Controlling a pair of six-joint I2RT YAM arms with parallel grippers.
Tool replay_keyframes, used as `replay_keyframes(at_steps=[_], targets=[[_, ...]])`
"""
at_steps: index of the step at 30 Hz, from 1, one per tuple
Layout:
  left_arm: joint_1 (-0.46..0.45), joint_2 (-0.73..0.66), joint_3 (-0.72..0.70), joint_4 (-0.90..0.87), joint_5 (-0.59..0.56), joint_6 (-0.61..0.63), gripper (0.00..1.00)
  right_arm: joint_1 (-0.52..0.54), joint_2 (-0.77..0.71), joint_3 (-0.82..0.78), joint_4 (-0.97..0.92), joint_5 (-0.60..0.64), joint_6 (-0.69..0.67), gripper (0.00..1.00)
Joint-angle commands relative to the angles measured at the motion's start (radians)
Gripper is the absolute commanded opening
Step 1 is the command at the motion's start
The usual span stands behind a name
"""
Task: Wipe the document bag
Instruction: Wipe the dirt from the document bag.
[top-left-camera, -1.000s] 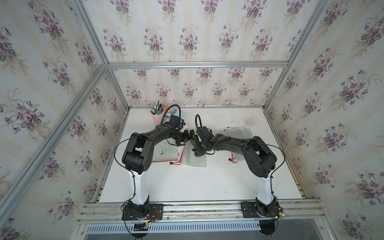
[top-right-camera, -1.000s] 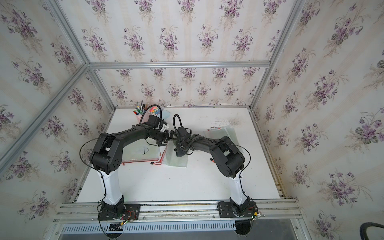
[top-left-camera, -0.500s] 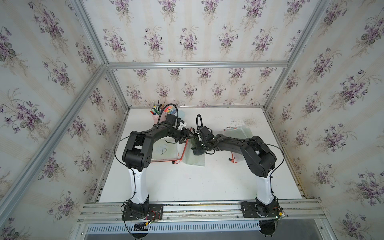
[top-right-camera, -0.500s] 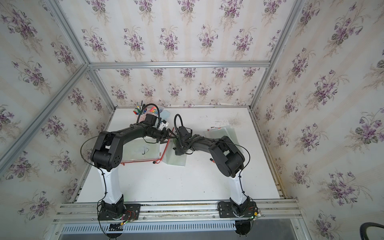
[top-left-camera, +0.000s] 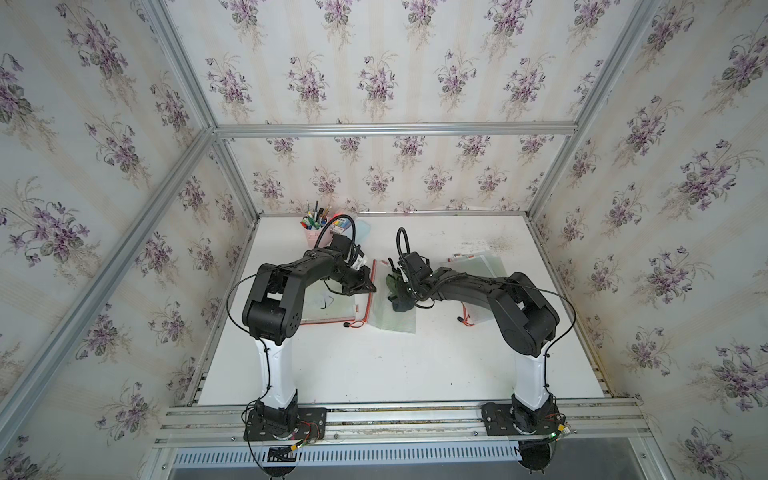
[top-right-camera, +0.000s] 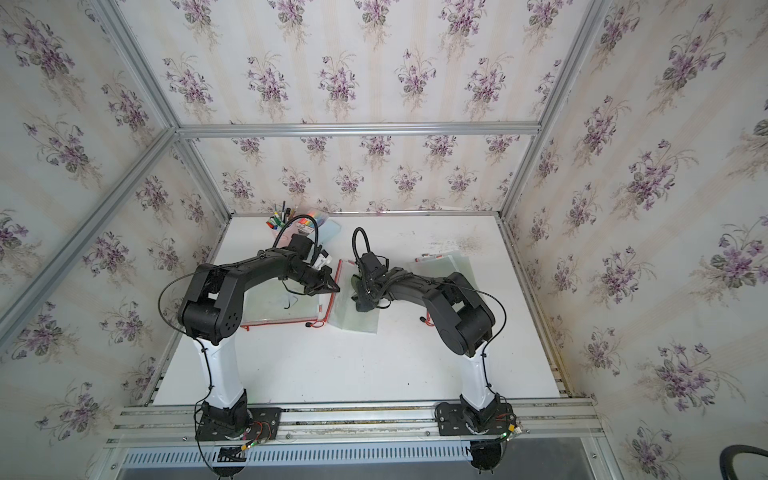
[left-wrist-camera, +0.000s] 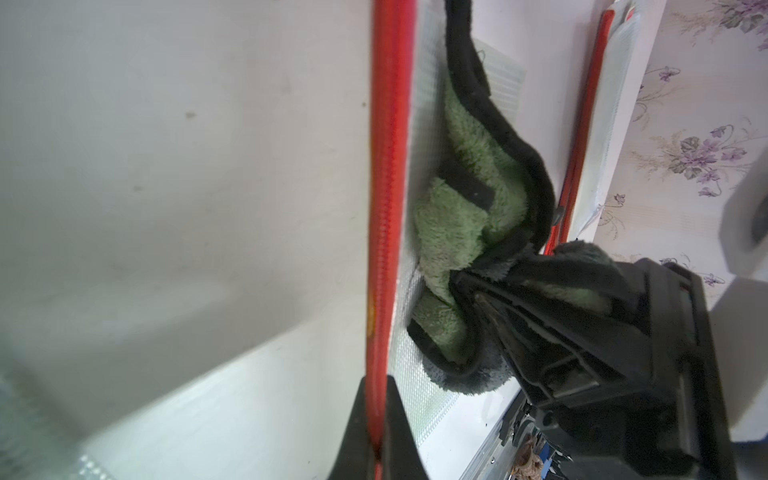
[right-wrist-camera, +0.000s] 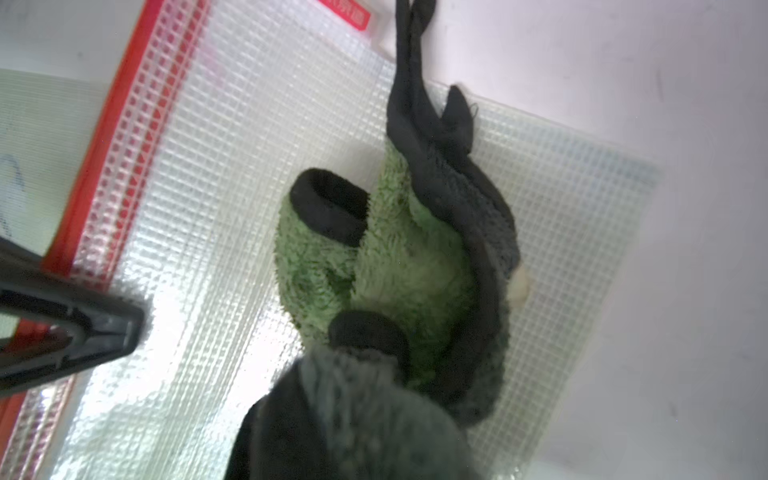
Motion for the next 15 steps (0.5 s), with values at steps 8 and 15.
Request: replay_keyframes(at_steps=[8, 15], targets=[[-0.091, -0.042, -0.128, 0.102, 0.026, -0.136, 0.0, 0.11, -0.081, -0.001, -0.125, 0.007, -0.035, 0.2], [-0.104, -0.058, -0.207, 0.19, 0.019, -0.238, 0.0, 0.059, -0.028, -0.065, -0.152, 0.151, 0.0, 0.19]])
